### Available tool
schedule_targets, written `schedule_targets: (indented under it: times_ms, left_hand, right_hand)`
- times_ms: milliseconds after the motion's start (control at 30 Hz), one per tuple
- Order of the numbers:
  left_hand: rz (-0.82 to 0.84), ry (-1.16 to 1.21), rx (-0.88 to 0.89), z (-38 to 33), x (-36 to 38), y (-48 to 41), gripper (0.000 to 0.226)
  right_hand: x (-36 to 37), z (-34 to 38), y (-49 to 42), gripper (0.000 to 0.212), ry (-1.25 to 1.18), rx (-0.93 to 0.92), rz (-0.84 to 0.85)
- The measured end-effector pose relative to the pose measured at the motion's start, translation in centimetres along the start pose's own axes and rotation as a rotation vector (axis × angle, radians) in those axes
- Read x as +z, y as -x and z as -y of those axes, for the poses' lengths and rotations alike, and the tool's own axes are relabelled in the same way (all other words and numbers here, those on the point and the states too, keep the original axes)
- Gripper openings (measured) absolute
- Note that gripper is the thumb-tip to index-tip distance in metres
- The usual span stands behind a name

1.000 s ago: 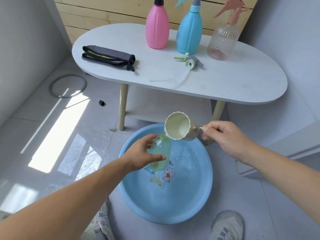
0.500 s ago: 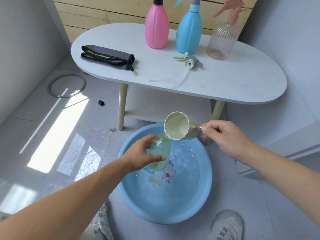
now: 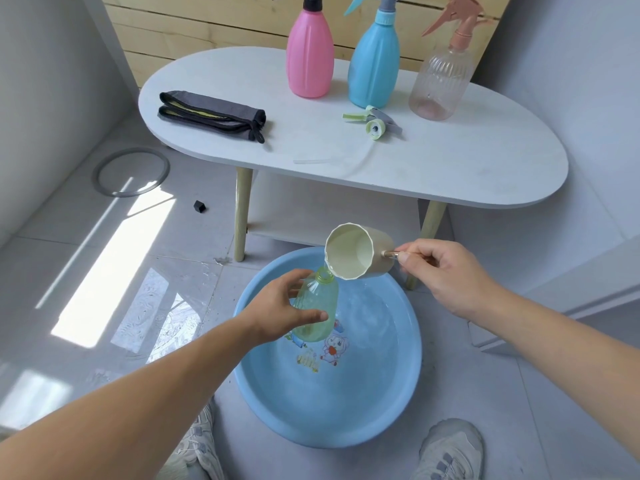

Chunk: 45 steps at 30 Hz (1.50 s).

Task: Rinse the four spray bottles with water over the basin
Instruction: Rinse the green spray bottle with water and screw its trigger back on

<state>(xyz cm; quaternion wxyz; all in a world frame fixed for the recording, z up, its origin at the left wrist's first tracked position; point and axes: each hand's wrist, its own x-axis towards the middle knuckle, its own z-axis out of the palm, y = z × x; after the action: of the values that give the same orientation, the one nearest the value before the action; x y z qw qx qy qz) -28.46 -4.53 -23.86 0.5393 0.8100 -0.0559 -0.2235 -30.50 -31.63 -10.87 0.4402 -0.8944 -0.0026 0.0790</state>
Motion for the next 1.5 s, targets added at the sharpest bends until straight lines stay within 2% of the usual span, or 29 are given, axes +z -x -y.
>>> schedule_targets:
  times_ms: [100, 567, 833, 1500]
  left_hand:
    - [0.005, 0.006, 0.004, 0.0, 0.0, 0.0, 0.075]
    - [0.007, -0.008, 0.002, -0.1, 0.0, 0.0, 0.072]
    - [-0.005, 0.003, -0.012, 0.2, -0.1, 0.0, 0.081]
    - [-0.001, -0.013, -0.021, 0.4, -0.1, -0.1, 0.081]
  right_hand:
    - [0.0, -0.5, -0.1, 0.025, 0.01, 0.005, 0.003]
    - [0.1, -0.8, -0.2, 0.028, 0.025, -0.002, -0.011]
    - [0.1, 0.0, -0.1, 0.018, 0.01, -0.023, -0.007]
    - [0.5, 0.3, 0.1, 0.017, 0.047, -0.089, -0.045]
